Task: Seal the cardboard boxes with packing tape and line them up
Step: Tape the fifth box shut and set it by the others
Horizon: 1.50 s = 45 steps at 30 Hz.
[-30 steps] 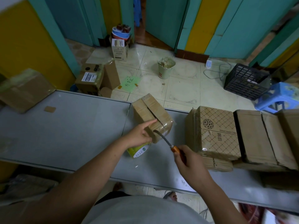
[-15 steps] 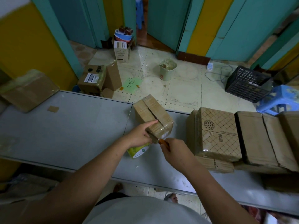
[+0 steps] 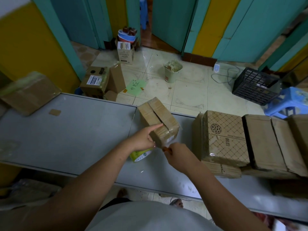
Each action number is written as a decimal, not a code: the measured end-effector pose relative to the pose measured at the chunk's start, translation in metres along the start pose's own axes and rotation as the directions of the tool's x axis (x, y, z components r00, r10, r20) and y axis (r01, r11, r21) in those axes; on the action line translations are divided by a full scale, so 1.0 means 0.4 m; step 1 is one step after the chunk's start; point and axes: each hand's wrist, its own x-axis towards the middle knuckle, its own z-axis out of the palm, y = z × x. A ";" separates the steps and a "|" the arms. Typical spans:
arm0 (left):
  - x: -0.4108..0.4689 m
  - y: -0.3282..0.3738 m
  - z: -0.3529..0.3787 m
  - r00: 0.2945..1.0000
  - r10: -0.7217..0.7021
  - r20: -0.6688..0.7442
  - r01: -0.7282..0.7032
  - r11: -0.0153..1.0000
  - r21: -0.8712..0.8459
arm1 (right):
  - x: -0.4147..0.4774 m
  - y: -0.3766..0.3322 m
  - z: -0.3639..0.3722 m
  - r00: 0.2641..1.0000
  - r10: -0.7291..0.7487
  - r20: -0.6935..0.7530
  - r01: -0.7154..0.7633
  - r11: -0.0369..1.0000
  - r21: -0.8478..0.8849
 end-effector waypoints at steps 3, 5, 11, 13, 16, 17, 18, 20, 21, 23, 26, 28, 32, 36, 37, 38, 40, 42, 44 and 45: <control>0.004 -0.002 -0.003 1.000 0.005 -0.016 -0.005 1.000 0.030 | -0.043 0.074 0.074 0.999 0.039 -0.021 -0.038 0.999 0.013; 0.006 -0.004 -0.004 1.000 0.003 -0.012 -0.002 0.999 0.052 | -0.054 0.115 0.132 0.998 0.048 -0.042 -0.046 0.998 0.030; 0.008 -0.011 -0.004 1.000 0.016 0.026 -0.018 0.997 0.078 | -0.039 0.184 0.205 0.999 0.041 -0.005 -0.041 0.999 -0.036; 0.010 -0.014 -0.003 0.999 0.028 0.035 -0.031 0.995 0.096 | -0.042 0.186 0.196 0.999 0.031 -0.016 -0.031 0.998 -0.048; 0.009 -0.022 -0.003 0.998 0.058 0.022 -0.060 0.991 0.118 | -0.034 0.164 0.153 0.974 -0.090 -0.209 0.083 0.996 -0.043; 0.008 -0.027 -0.002 0.998 0.063 0.005 -0.063 0.987 0.149 | -0.025 0.150 0.131 0.935 -0.138 -0.327 0.140 0.990 -0.017; 0.007 -0.032 -0.002 0.998 0.067 -0.010 -0.064 0.982 0.179 | -0.013 0.130 0.105 0.880 -0.182 -0.439 0.201 0.980 -0.003; 0.006 -0.043 0.002 0.997 0.071 -0.029 -0.063 0.975 0.213 | 0.021 0.084 0.050 0.796 -0.244 -0.554 0.287 0.958 -0.009; 0.006 -0.047 0.004 0.996 0.076 -0.038 -0.065 0.972 0.227 | 0.043 0.062 0.026 0.787 -0.255 -0.561 0.300 0.954 -0.013; 0.004 -0.053 0.008 0.992 0.105 -0.070 -0.083 0.960 0.269 | 0.088 0.025 -0.002 0.823 -0.258 -0.506 0.286 0.958 -0.023; -0.003 -0.071 0.006 0.971 0.195 -0.135 -0.136 0.926 0.353 | 0.133 -0.007 0.004 0.892 -0.243 -0.381 0.211 0.970 -0.124; -0.012 -0.088 -0.001 0.955 0.240 -0.175 -0.152 0.902 0.404 | 0.143 -0.007 0.018 0.891 -0.228 -0.392 0.187 0.972 -0.140; -0.037 -0.128 -0.021 0.903 0.330 -0.275 -0.114 0.801 0.588 | 0.145 0.007 0.036 0.870 -0.217 -0.443 0.184 0.976 -0.117; -0.049 -0.192 -0.028 0.880 0.378 -0.289 -0.096 0.736 0.670 | 0.146 0.010 0.041 0.873 -0.204 -0.444 0.185 0.979 -0.085; -0.047 -0.204 -0.022 0.885 0.380 -0.269 -0.087 0.703 0.706 | 0.146 0.011 0.041 0.873 -0.202 -0.444 0.188 0.979 -0.075; -0.042 -0.211 -0.013 0.889 0.383 -0.251 -0.074 0.662 0.746 | 0.145 0.012 0.042 0.873 -0.200 -0.445 0.190 0.979 -0.066; -0.030 -0.219 0.006 0.878 0.411 -0.245 -0.058 0.600 0.798 | 0.144 0.014 0.042 0.873 -0.198 -0.445 0.193 0.980 -0.055; -0.023 -0.227 0.026 0.872 0.429 -0.236 -0.062 0.576 0.815 | 0.145 0.015 0.042 0.876 -0.195 -0.441 0.191 0.980 -0.052; -0.027 -0.240 0.044 0.891 0.404 -0.206 -0.088 0.600 0.795 | 0.145 0.015 0.041 0.875 -0.190 -0.445 0.187 0.981 -0.051; -0.031 -0.249 0.054 0.906 0.380 -0.187 -0.104 0.628 0.771 | 0.146 0.016 0.041 0.873 -0.187 -0.451 0.185 0.982 -0.050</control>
